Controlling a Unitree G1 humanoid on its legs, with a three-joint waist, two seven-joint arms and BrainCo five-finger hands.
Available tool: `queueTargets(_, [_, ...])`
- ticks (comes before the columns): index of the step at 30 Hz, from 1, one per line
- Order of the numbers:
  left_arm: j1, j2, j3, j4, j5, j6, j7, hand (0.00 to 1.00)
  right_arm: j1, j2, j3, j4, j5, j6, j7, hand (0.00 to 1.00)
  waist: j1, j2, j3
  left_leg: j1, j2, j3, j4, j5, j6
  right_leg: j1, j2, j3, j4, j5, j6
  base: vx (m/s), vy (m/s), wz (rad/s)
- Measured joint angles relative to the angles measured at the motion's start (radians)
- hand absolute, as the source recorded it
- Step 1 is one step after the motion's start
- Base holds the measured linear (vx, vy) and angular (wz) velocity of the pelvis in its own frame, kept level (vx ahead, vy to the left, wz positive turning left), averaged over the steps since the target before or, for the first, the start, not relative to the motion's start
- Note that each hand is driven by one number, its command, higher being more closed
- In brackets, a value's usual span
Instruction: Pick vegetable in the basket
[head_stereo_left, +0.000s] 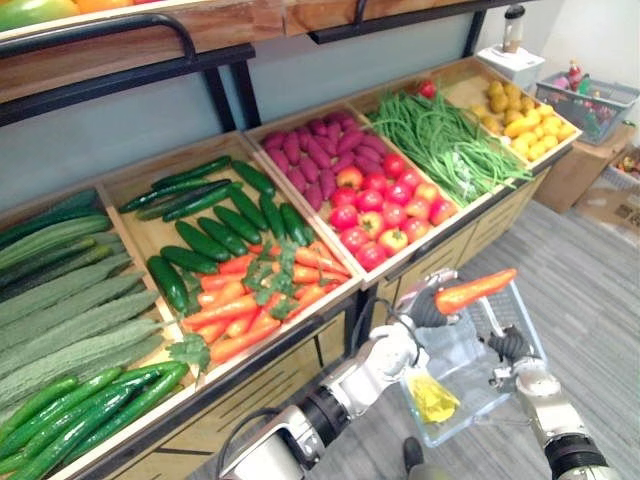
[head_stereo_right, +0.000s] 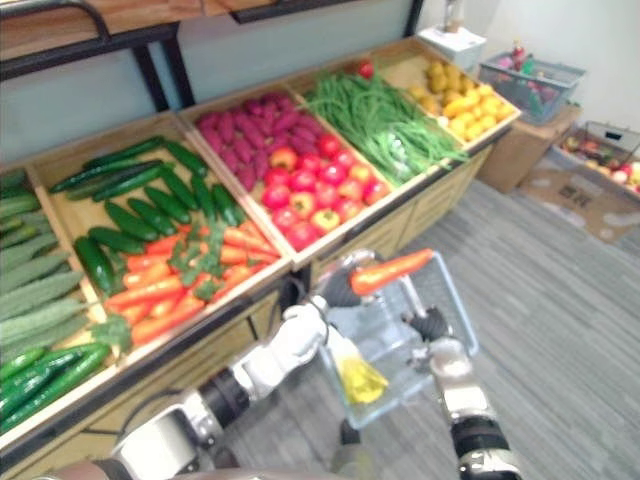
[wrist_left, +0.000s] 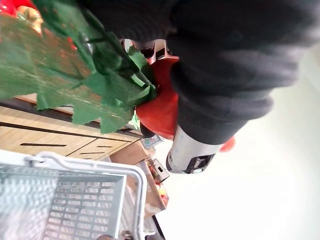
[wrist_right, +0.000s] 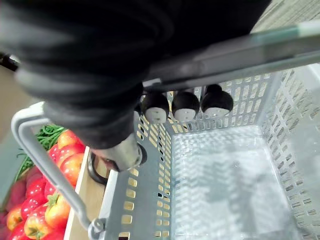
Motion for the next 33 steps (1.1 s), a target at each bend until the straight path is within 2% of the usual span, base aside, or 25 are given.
queueTargets(3, [0.0,0.0,0.014,0.024,0.0,0.0,0.001,1.0,0.007,-0.013,0.019,-0.042,0.018,-0.002,0.028,1.0,-0.014,0.0,0.0,0.0,-0.001,0.004,0.0,0.0,-0.001,-0.004,0.0,0.005,0.0,0.0,0.0,-0.01,0.0,-0.05])
queueTargets(8, [0.0,0.0,0.034,0.067,0.0,0.0,0.004,1.0,0.018,-0.062,0.052,-0.092,0.044,-0.025,0.048,1.0,-0.025,-0.001,0.0,0.0,0.0,0.017,0.0,-0.002,-0.002,-0.012,0.001,0.015,0.0,0.0,0.001,-0.01,0.0,-0.06])
queueTargets(13, [0.0,0.0,0.034,0.109,0.0,0.0,0.021,1.0,0.02,-0.076,0.07,-0.118,0.045,-0.028,0.053,1.0,-0.044,-0.001,0.0,0.0,0.0,0.018,0.0,-0.003,-0.003,-0.013,0.001,0.016,-0.001,0.0,0.001,0.0,0.0,0.0])
queueTargets(33, [-0.003,-0.023,0.032,0.216,-0.001,0.01,0.047,1.0,0.029,-0.079,0.085,-0.125,0.066,-0.037,0.051,1.0,-0.05,-0.001,0.0,0.001,0.0,0.02,0.0,-0.004,-0.006,-0.012,0.002,0.018,-0.004,0.0,0.0,0.0,0.0,0.0])
